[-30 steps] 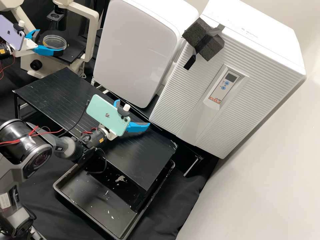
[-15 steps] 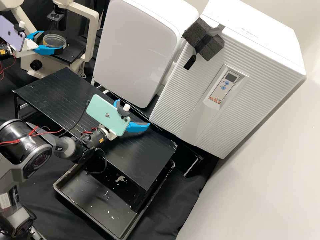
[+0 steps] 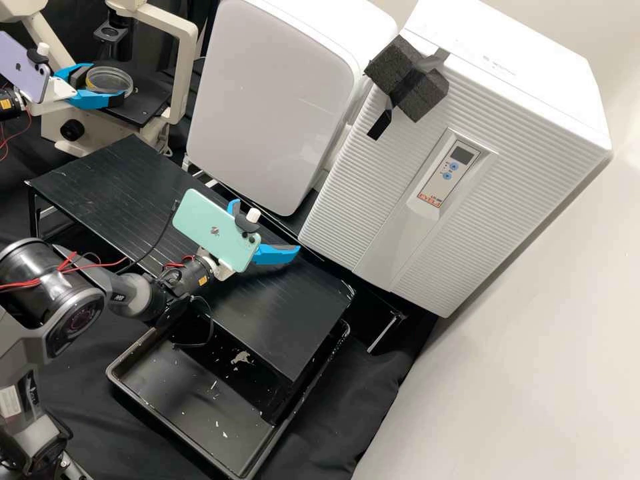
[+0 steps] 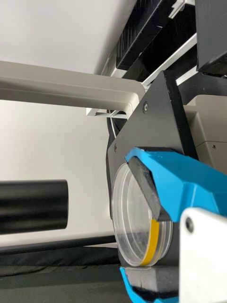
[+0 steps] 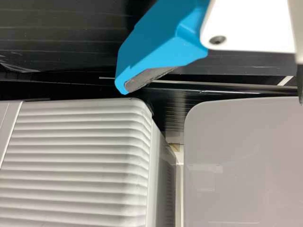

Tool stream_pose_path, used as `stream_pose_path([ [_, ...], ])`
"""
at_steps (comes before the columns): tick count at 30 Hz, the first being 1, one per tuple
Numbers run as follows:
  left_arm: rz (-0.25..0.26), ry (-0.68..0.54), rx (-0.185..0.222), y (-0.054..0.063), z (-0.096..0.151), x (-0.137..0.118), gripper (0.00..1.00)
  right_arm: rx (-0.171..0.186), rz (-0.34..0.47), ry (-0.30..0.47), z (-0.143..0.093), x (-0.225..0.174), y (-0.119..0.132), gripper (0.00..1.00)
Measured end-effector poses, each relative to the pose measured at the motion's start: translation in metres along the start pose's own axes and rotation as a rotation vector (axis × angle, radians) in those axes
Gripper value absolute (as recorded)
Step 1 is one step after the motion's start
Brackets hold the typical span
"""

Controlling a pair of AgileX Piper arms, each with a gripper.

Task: Place the petri dish on the bench

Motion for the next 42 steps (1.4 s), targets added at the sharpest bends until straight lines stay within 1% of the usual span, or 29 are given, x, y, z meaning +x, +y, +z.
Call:
stream_pose_path([
  [5,0.008,-0.003,0.001,-0.002,-0.001,0.000,0.00,0.000,0.000,0.000,0.000,0.000,0.000,1.00],
  [10,0.000,-0.011,0.006,-0.003,-0.005,-0.004,0.00,0.000,0.000,0.000,0.000,0.000,0.000,1.00],
  [12,0.000,-0.021,-0.001,0.001,-0.006,-0.009,0.00,0.000,0.000,0.000,0.000,0.000,0.000,1.00],
  [14,-0.019,-0.039,-0.007,0.004,-0.005,-0.014,0.00,0.000,0.000,0.000,0.000,0.000,0.000,1.00],
  [18,-0.021,-0.051,-0.023,0.014,-0.005,-0.025,0.00,0.000,0.000,0.000,0.000,0.000,0.000,1.00],
  [20,-0.003,-0.065,-0.012,0.022,-0.003,-0.029,0.00,0.000,0.000,0.000,0.000,0.000,0.000,1.00],
  [23,0.022,-0.071,-0.014,0.032,-0.003,-0.036,0.00,0.000,0.000,0.000,0.000,0.000,0.000,1.00],
  [25,0.048,-0.068,-0.011,0.041,-0.004,-0.039,0.00,0.000,0.000,0.000,0.000,0.000,0.000,1.00],
  [27,0.060,-0.070,-0.011,0.044,-0.004,-0.041,0.00,0.000,0.000,0.000,0.000,0.000,0.000,1.00],
  [34,0.060,-0.075,-0.017,0.044,-0.002,-0.041,0.00,0.000,0.000,0.000,0.000,0.000,0.000,1.00],
  [42,0.013,-0.076,-0.023,0.030,-0.001,-0.040,0.00,0.000,0.000,0.000,0.000,0.000,0.000,1.00],
])
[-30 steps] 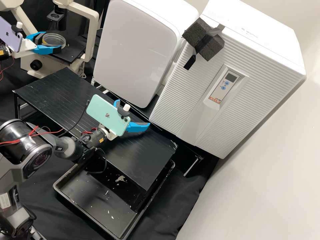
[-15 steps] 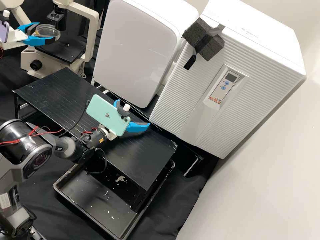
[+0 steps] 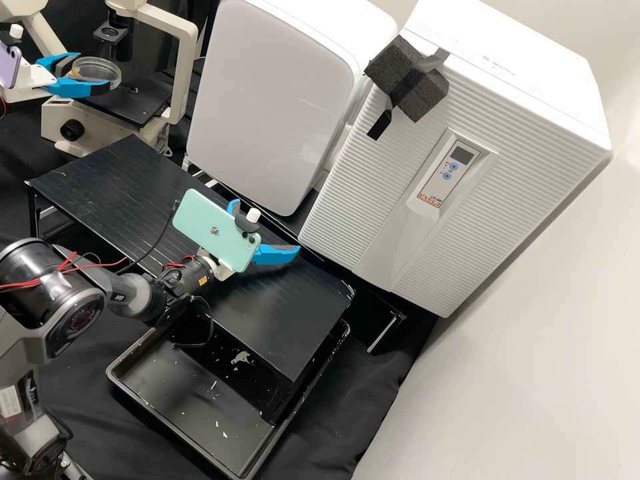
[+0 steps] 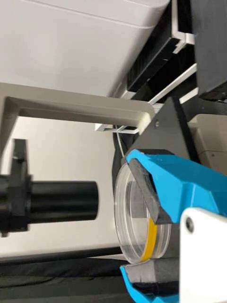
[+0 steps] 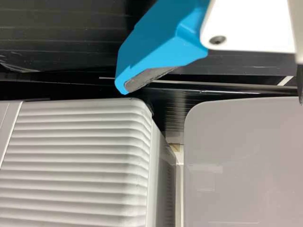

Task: Place the petri dish on the bench

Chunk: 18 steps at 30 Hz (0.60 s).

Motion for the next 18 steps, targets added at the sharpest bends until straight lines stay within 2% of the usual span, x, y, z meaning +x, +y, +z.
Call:
stream_pose_path([
  [5,-0.030,-0.011,0.007,-0.009,0.004,0.000,0.00,0.000,0.000,0.000,0.000,0.000,0.000,1.00],
  [12,-0.053,-0.041,0.006,-0.016,0.014,-0.001,0.00,0.000,0.000,0.000,0.000,0.000,0.000,1.00],
  [16,-0.069,-0.121,0.012,-0.021,0.041,-0.006,0.00,0.000,0.000,0.000,0.000,0.000,0.000,1.00],
  [18,-0.077,-0.175,0.040,-0.024,0.057,-0.008,0.00,0.000,0.000,0.000,0.000,0.000,0.000,1.00],
])
